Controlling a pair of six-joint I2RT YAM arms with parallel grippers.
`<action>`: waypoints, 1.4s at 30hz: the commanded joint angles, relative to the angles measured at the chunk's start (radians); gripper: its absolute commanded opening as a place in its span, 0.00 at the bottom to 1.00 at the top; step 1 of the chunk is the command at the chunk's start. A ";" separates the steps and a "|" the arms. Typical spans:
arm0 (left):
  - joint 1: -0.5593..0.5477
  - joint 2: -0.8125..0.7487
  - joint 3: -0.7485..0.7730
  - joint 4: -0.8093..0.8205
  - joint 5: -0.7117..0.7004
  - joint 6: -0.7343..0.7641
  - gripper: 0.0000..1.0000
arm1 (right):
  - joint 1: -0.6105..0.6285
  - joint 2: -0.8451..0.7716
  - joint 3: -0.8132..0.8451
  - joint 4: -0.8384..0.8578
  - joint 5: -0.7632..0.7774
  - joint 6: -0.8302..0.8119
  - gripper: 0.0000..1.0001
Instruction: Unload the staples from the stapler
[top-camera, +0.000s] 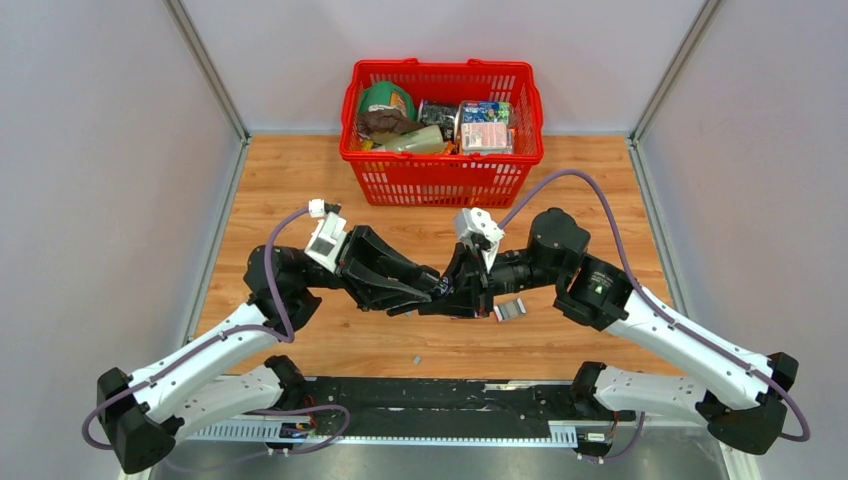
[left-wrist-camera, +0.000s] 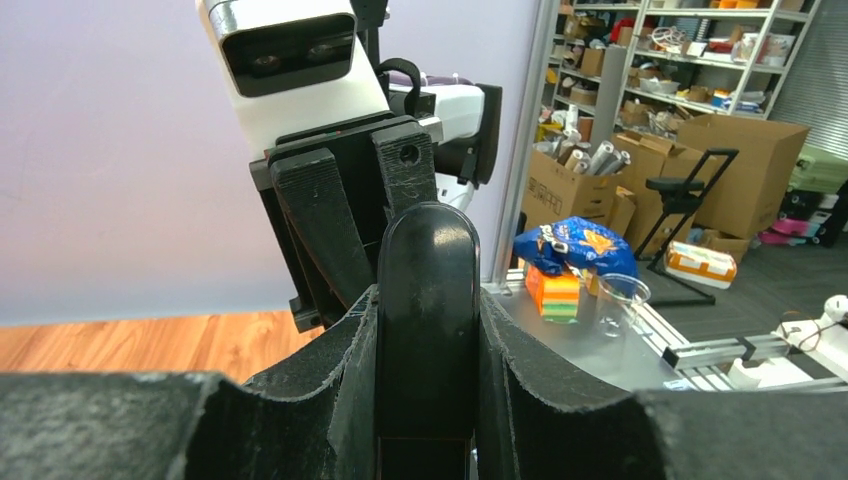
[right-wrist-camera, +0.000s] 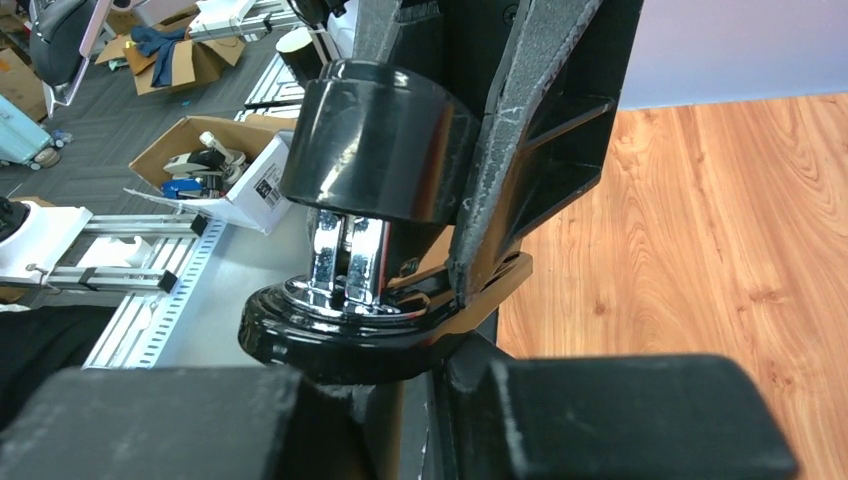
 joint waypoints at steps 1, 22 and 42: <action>-0.043 0.066 -0.021 -0.238 0.105 0.061 0.00 | 0.014 0.015 0.107 0.254 0.043 -0.031 0.18; -0.042 -0.086 0.189 -0.870 -0.474 0.477 0.00 | 0.009 -0.237 -0.172 -0.021 0.587 -0.002 0.36; 0.236 0.246 0.211 -1.036 -1.123 0.377 0.00 | 0.009 -0.168 -0.378 -0.004 0.865 0.190 0.48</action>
